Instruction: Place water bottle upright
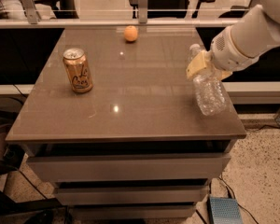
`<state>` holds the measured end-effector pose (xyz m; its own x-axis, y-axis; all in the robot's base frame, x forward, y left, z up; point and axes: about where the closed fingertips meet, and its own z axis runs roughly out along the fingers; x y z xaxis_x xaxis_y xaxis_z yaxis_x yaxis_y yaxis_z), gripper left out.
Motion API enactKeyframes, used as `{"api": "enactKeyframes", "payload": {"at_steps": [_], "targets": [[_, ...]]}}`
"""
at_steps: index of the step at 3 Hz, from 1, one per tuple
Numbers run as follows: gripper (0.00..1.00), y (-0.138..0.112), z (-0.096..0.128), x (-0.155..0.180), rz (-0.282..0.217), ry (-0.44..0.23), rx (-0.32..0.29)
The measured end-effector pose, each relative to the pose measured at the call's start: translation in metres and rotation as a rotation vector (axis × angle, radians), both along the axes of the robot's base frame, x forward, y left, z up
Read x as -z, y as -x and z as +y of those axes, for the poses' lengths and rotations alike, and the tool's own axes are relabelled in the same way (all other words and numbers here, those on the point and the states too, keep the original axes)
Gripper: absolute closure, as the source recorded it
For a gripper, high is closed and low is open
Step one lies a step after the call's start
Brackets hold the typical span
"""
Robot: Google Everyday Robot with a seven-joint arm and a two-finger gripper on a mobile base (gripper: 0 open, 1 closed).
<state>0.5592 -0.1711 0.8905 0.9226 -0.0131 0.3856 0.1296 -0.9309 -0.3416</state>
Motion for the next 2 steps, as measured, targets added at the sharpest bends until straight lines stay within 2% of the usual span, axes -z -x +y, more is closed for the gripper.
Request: {"api": "enactKeyframes", "payload": {"at_steps": [1, 2], "targets": [[1.0, -0.004, 0.001, -0.003, -0.17, -0.049, -0.069], [1.0, -0.025, 0.01, -0.02, -0.369, -0.123, -0.125]]}}
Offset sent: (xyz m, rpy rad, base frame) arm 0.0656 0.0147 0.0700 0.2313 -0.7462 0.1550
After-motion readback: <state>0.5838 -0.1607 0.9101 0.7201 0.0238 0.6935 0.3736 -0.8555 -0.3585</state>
